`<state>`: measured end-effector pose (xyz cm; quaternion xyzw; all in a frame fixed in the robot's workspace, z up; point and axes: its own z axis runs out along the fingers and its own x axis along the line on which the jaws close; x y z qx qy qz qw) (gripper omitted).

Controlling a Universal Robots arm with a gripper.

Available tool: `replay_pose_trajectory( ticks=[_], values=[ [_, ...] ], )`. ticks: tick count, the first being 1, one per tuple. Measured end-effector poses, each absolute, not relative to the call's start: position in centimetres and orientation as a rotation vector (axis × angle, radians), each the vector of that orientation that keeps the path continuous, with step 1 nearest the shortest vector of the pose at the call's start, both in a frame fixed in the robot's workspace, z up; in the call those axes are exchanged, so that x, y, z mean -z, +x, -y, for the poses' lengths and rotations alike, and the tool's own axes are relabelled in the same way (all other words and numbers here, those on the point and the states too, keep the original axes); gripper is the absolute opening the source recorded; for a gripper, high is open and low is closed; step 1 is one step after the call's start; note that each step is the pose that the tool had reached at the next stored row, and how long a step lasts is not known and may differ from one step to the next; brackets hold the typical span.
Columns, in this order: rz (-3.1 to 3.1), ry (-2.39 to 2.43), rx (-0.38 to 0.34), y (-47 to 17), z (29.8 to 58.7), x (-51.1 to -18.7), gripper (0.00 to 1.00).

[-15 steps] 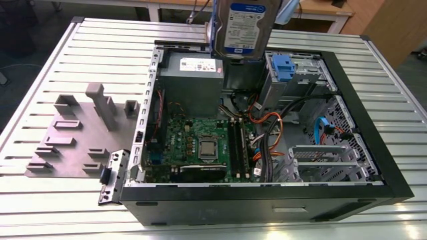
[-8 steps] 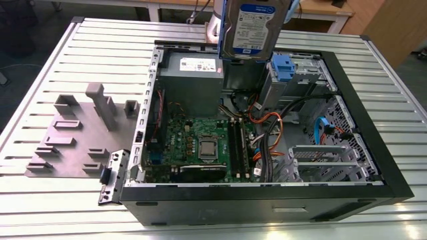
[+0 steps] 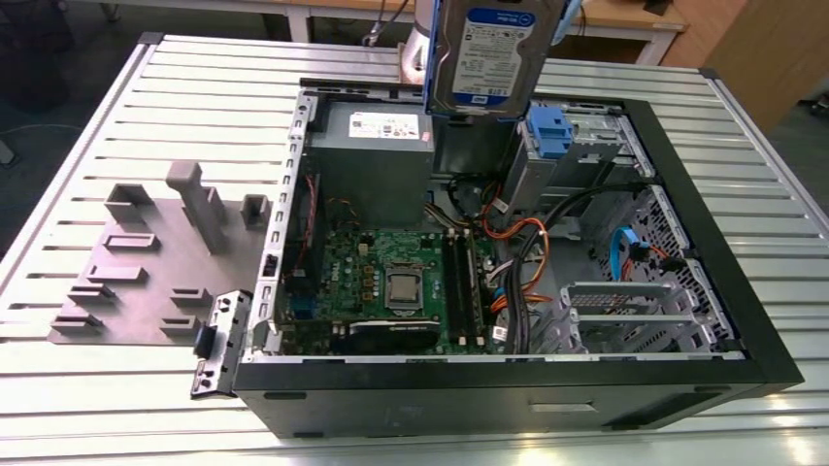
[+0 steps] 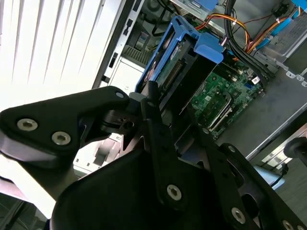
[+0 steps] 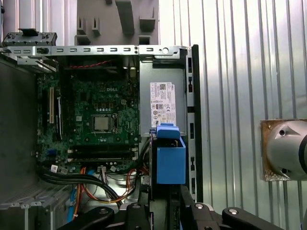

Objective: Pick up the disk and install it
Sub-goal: 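Pick up the disk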

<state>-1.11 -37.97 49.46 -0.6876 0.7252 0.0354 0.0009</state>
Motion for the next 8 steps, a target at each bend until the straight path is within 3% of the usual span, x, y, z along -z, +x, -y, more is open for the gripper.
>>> replay_pose_trajectory(
  ticks=[8],
  values=[
    [-2.277, -2.159, -0.111, -1.12, 38.77, -49.45, 0.35]
  ],
)
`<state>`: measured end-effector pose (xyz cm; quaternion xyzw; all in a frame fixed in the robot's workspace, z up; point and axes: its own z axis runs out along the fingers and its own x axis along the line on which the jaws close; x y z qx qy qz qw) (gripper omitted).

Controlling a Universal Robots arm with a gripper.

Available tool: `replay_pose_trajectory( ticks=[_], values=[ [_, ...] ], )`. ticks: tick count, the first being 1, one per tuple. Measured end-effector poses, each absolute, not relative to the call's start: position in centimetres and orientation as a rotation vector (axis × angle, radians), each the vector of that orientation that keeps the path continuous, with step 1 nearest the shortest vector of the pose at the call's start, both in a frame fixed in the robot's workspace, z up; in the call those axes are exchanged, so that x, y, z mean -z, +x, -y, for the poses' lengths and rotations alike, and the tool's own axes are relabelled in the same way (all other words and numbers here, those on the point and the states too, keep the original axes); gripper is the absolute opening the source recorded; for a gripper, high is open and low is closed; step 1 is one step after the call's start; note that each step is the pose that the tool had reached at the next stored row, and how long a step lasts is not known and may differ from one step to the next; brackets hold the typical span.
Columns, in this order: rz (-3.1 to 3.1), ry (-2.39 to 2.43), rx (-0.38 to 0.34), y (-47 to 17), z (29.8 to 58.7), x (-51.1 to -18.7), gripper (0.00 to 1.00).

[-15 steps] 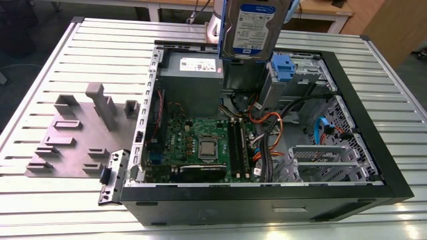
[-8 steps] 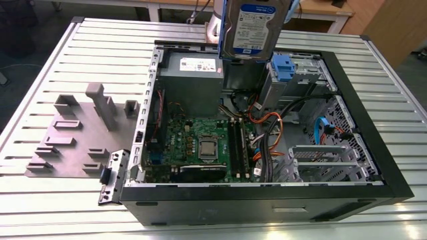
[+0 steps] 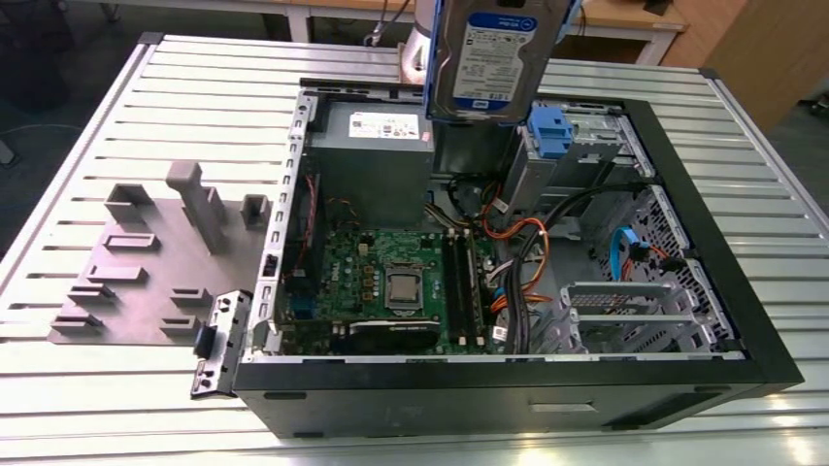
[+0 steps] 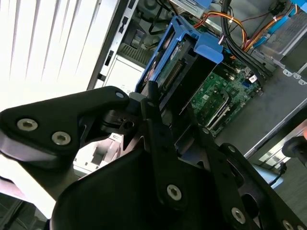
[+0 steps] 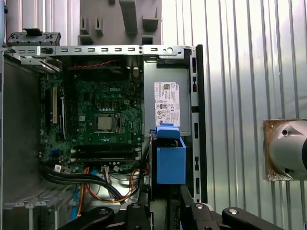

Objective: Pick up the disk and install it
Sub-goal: 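Pick up the disk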

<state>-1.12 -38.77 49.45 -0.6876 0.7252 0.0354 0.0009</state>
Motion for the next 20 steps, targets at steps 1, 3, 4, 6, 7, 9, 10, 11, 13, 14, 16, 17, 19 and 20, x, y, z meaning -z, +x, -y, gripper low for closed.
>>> replay_pose_trajectory(
  ticks=[1, 3, 4, 6, 7, 9, 10, 11, 13, 14, 16, 17, 19, 20],
  values=[
    [-2.277, -2.159, -0.111, -1.1, 38.9, -49.5, 0.35],
    [-2.277, -2.159, -0.111, -1.1, 39.2, -49.5, 0.35],
    [-2.277, -2.159, -0.111, -1.1, 39.3, -49.4, 0.35],
    [-2.277, -2.159, -0.111, -1.1, 39.6, -49.5, 0.35],
    [-2.277, -2.159, -0.111, -1.1, 39.7, -49.5, 0.35],
    [-2.277, -2.159, -0.111, -1.1, 40.0, -49.4, 0.35],
    [-2.277, -2.159, -0.111, -1.1, 40.1, -49.4, 0.35],
    [-2.277, -2.159, -0.111, -1.1, 40.3, -49.5, 0.35],
    [-2.277, -2.159, -0.111, -1.1, 40.6, -49.5, 0.35],
    [-2.277, -2.159, -0.111, -1.1, 40.7, -49.5, 0.35],
    [-2.277, -2.159, -0.111, -1.1, 41.0, -49.5, 0.35],
    [-2.277, -2.159, -0.111, -1.1, 41.2, -49.4, 0.35],
    [-2.277, -2.159, -0.111, -1.1, 41.5, -49.4, 0.35],
    [-2.277, -2.159, -0.111, -1.1, 41.6, -49.4, 0.35]
  ],
)
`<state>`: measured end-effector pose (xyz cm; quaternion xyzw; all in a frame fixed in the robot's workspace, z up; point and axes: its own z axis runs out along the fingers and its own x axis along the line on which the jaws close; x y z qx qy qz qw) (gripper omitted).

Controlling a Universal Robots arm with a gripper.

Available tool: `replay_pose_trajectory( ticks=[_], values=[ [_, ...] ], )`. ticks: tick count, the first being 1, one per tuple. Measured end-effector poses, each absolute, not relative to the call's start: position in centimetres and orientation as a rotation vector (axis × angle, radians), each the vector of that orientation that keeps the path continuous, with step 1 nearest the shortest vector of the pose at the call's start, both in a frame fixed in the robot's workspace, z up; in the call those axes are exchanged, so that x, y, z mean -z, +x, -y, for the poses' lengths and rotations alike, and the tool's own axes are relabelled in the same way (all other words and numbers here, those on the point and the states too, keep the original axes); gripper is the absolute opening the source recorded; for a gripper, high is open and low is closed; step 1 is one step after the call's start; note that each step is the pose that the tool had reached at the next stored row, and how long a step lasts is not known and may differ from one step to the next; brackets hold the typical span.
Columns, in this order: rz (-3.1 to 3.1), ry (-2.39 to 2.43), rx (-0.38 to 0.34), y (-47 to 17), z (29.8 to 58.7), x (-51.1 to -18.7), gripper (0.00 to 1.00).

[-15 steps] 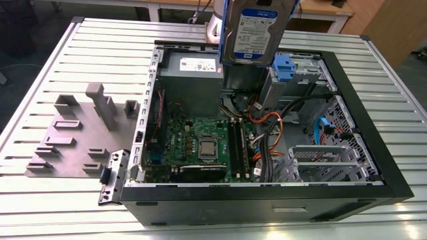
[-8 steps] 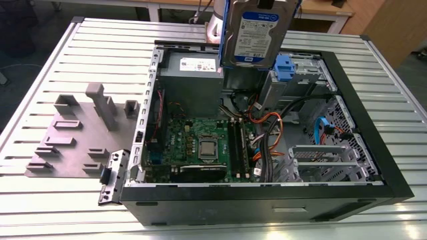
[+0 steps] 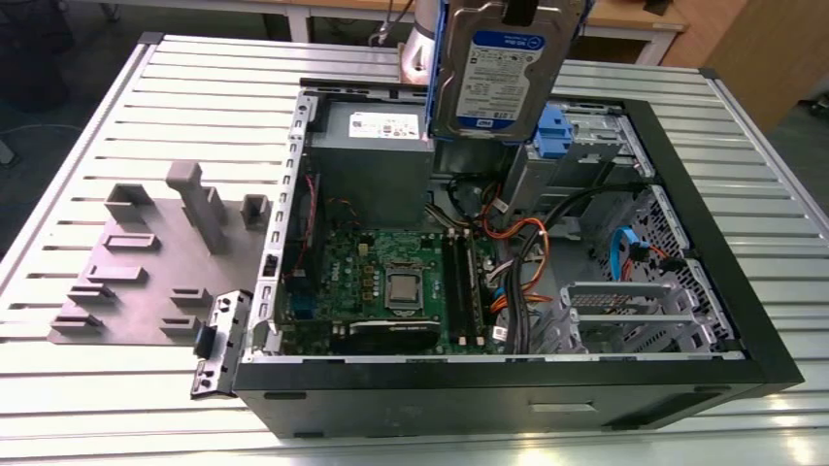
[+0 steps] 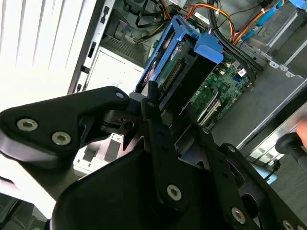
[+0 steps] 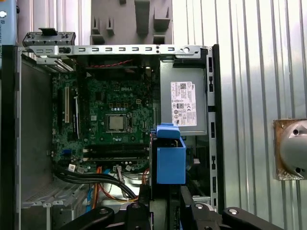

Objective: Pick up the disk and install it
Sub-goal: 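Pick up the disk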

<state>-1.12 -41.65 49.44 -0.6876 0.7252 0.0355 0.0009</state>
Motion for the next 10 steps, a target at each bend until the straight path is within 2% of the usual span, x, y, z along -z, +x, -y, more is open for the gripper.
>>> replay_pose_trajectory(
  ticks=[10],
  values=[
    [-2.277, -2.159, -0.111, -1.1, 42.8, -49.4, 0.35]
  ],
)
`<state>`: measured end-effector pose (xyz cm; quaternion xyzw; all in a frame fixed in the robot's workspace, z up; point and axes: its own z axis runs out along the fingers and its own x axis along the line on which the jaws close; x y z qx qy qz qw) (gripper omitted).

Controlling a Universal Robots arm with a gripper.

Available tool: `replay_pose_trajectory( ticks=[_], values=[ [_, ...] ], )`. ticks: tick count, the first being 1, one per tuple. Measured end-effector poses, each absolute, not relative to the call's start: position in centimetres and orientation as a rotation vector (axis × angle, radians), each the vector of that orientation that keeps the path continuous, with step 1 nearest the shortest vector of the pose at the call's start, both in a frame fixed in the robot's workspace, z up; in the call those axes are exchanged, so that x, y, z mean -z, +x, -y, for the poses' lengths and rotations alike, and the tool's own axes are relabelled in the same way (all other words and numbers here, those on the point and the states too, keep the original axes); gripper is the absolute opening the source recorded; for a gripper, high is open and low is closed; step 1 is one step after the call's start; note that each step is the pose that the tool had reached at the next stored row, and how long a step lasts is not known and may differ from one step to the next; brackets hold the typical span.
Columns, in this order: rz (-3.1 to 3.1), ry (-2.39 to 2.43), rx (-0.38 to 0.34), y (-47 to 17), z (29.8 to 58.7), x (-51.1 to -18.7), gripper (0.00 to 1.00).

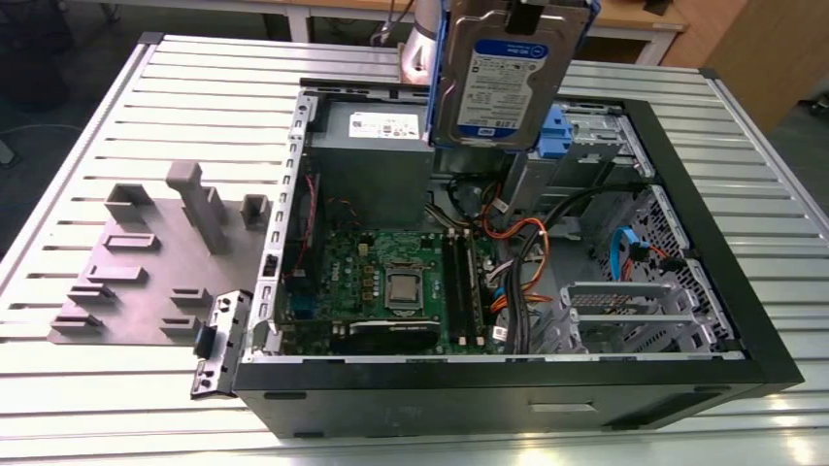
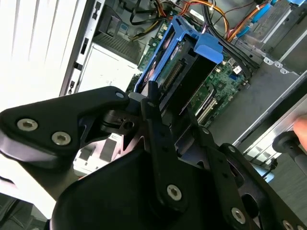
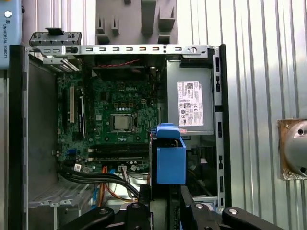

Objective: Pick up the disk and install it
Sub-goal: 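Pick up the disk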

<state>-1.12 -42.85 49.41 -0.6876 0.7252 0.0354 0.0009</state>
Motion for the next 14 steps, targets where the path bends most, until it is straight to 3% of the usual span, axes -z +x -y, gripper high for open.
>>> replay_pose_trajectory(
  ticks=[14],
  values=[
    [-2.277, -2.159, -0.111, -1.1, 44.3, -49.3, 0.35]
  ],
)
